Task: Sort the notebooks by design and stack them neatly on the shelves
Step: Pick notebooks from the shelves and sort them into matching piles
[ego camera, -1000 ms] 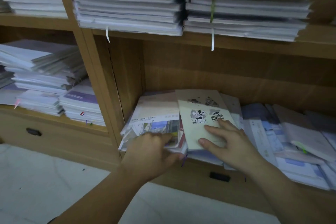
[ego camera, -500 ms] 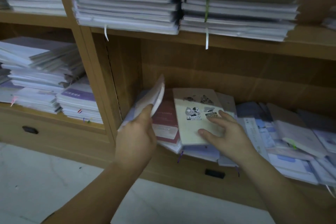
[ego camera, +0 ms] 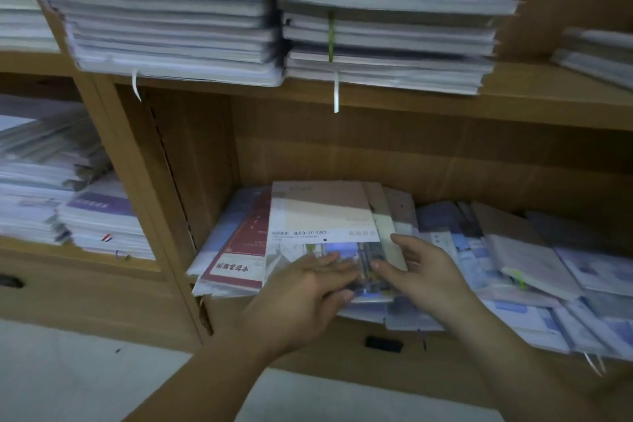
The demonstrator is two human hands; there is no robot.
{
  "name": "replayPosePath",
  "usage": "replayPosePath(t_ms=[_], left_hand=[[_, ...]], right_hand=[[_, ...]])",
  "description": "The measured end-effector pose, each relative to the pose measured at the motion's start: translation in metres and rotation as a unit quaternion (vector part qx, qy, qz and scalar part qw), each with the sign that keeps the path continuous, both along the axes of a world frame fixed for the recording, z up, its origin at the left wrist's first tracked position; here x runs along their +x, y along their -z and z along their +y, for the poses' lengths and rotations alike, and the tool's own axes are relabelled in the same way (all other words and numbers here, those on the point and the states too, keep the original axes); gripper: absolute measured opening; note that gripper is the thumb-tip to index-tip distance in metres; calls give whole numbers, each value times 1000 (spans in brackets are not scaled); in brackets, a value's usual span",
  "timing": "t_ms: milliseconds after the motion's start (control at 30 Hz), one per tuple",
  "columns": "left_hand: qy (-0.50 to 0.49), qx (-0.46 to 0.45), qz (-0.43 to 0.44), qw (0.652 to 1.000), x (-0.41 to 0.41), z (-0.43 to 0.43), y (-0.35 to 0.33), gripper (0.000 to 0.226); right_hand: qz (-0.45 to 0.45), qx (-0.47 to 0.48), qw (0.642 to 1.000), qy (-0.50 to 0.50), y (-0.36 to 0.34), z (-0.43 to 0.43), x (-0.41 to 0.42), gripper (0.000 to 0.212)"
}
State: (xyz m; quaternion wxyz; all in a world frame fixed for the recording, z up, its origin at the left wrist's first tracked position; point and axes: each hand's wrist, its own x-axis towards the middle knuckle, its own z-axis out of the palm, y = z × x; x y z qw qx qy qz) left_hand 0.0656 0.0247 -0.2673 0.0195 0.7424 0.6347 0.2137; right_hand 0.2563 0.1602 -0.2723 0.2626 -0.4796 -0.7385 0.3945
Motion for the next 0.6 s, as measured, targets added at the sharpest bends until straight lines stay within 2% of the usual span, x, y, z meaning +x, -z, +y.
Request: replayPosePath(t_ms=[67, 133, 200, 267, 400, 533, 600], left_hand=[[-116, 22, -31, 993, -15, -6, 3, 48], [-251, 50, -17, 967, -30, -11, 8, 48], [-316, 19, -59, 947, -37, -15, 10, 45], [-334, -21, -114, 936, -34, -14, 9, 42], [-325, -30, -154, 933, -23, -1, 3, 47], [-306, -45, -93, 946, -9, 17, 0, 53], [-304, -47, -68, 949, -5, 22, -3, 49]], right_hand=[[-24, 17, 1000, -5, 0, 1, -1, 73], [-45, 28, 999, -2, -1, 1, -2, 72], [-66, 30, 997, 2, -3, -1, -4, 69], [-75, 25, 997, 4, -2, -2, -5, 67], [-77, 29, 997, -3, -7, -6, -7, 68], [-86, 13, 996, -12, -11, -8, -2, 66], [-93, 20, 995, -6, -11, -5, 3, 68]])
